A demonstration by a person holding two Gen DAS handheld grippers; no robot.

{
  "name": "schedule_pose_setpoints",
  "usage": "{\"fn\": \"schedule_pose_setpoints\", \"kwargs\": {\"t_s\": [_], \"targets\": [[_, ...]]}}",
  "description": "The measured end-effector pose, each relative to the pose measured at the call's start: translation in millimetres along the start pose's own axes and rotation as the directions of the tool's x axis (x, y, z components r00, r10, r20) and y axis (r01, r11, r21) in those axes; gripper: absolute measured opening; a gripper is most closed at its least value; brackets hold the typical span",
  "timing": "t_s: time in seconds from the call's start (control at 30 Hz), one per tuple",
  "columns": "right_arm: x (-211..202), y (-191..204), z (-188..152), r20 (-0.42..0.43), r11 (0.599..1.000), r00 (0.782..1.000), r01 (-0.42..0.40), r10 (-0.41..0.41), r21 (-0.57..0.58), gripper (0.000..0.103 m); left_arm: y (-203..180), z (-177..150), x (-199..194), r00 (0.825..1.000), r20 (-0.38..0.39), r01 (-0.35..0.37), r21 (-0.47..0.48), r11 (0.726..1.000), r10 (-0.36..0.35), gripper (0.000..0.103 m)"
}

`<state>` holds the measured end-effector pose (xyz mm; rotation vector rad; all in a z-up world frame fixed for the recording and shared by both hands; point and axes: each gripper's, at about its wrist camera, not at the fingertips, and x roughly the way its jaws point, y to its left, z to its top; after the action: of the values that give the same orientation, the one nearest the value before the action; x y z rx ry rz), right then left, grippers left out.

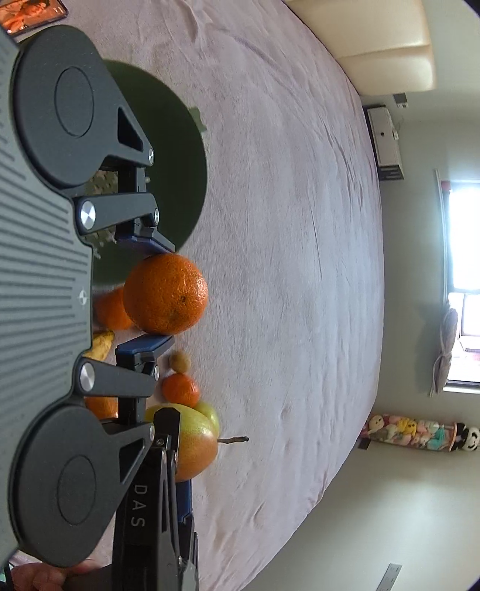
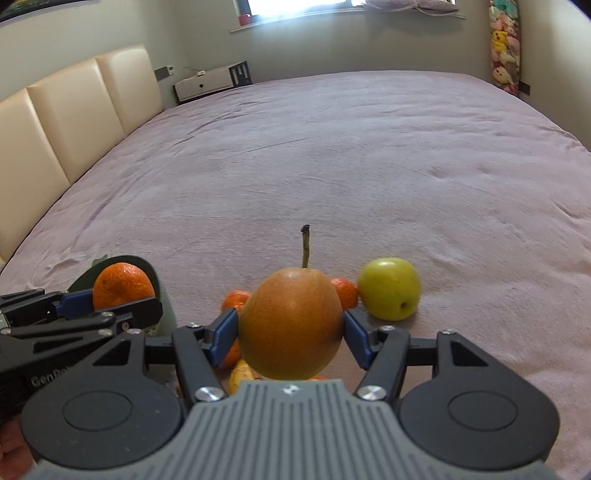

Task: Organize fruits
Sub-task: 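Lift the tangerine with the left tool while the right tool carries the pear to the colander, then lower the tangerine into the green colander and open the left tool while the right releases the pear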

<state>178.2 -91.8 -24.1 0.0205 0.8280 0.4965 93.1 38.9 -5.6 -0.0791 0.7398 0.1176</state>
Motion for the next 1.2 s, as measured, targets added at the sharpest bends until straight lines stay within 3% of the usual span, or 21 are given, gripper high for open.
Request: {"fn": "schedule_pose_setpoints", "kwargs": {"t_s": [0.23,0.43,0.73,1.2], "targets": [[-6.8,29.0,1.2,0.018,0.996,0.997,-0.068,0.07,-0.064,0.06,35.1,-1.9,-11.5,0.998,-0.053,-0.025,-0.08,0.997,0.021,0.051],[-12.2,61.0,3.9,0.023,0.976,0.988,-0.145,0.15,-0.163,0.06,75.4,-6.7,-17.0,0.995,-0.098,-0.017,-0.22,0.975,-0.005,0.051],[-13.7,110.1,10.9,-0.021,0.908,0.98,-0.192,0.199,-0.371,0.06,108.7,-16.8,-15.4,0.985,-0.172,-0.064,-0.292,0.954,0.013,0.051],[36.5,155.5,9.0,-0.172,0.781,0.962,-0.272,0.211,-0.562,0.06,136.6,-26.0,-3.8,0.966,-0.252,-0.131,-0.311,0.941,0.052,0.051]]}}
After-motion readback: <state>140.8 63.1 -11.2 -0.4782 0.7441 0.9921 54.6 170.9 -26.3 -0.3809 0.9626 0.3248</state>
